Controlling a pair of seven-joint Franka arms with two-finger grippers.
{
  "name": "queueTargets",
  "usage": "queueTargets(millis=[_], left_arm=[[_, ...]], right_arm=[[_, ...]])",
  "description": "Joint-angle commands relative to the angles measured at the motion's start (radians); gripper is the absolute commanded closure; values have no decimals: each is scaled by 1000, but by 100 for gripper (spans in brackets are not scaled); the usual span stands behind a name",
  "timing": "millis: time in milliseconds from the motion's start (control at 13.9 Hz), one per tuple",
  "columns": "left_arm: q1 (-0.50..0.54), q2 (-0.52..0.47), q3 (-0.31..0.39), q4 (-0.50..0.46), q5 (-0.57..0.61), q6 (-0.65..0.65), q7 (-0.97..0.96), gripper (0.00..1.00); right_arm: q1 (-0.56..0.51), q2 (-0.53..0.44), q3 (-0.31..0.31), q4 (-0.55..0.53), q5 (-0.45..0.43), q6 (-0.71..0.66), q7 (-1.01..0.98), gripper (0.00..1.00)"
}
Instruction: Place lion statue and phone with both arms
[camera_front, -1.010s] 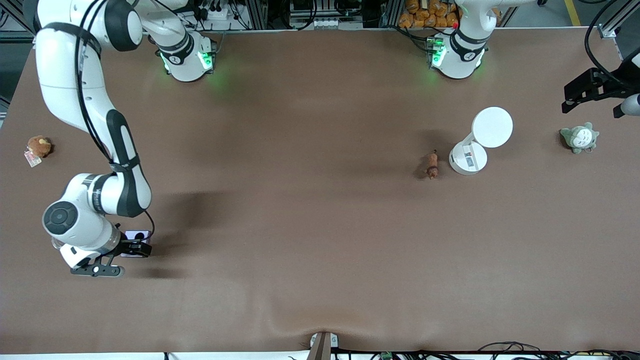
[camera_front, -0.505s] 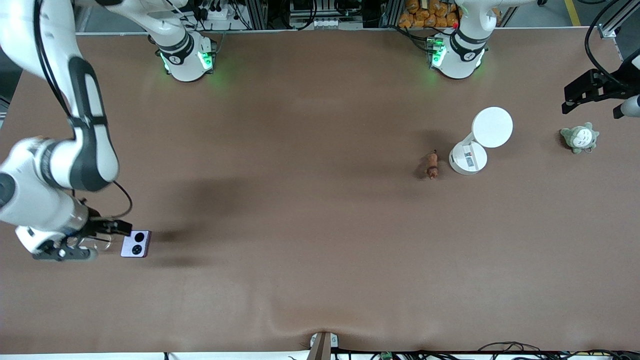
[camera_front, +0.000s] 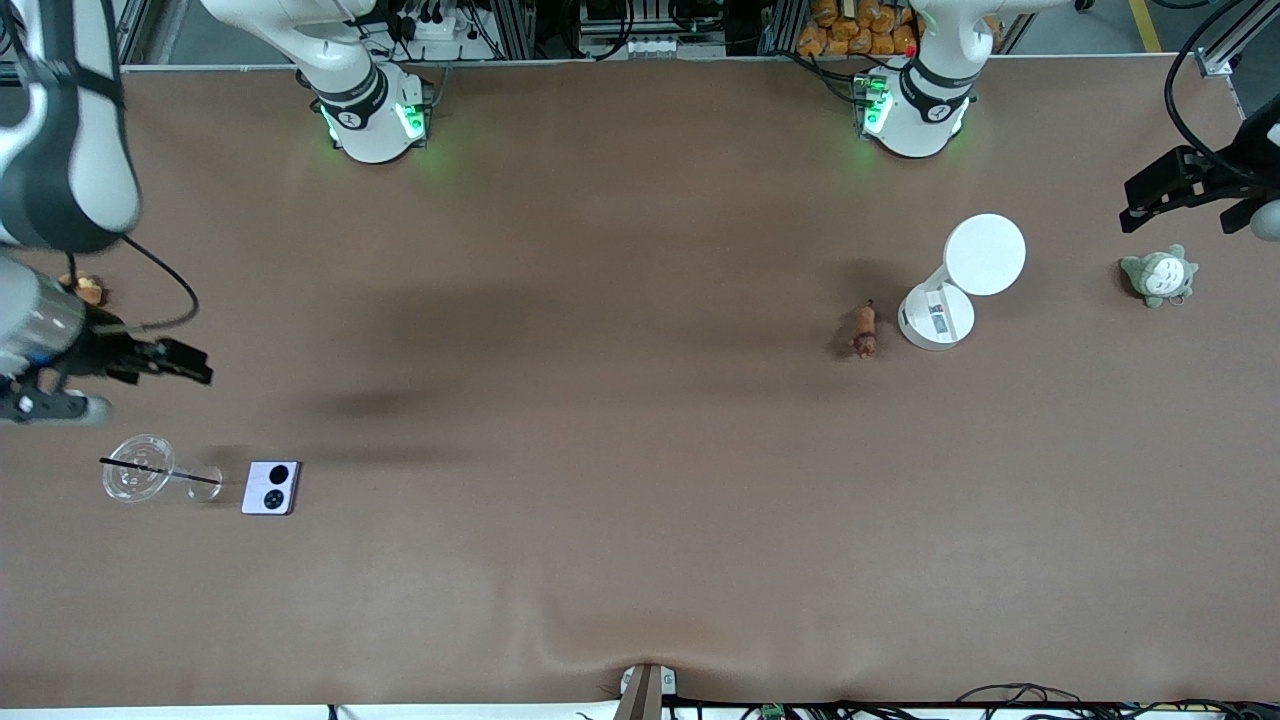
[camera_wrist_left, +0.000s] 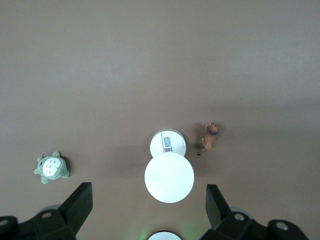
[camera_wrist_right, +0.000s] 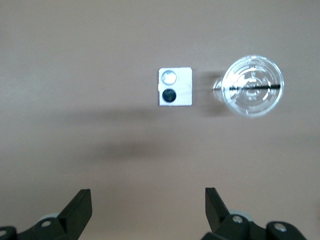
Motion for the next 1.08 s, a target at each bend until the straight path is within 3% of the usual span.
queueTargets(millis=[0, 361, 1010], left_arm=[[2, 7, -7, 16, -3, -16, -15, 0], [-3, 18, -9, 18, -5, -16, -12, 0], [2, 18, -15, 18, -5, -18, -10, 0]], right_arm=[[-70, -83, 85, -20, -6, -77, 49, 0], [-78, -103, 100, 158, -7, -329, 67, 0], [-87, -169, 90, 197, -18, -421, 58, 0]])
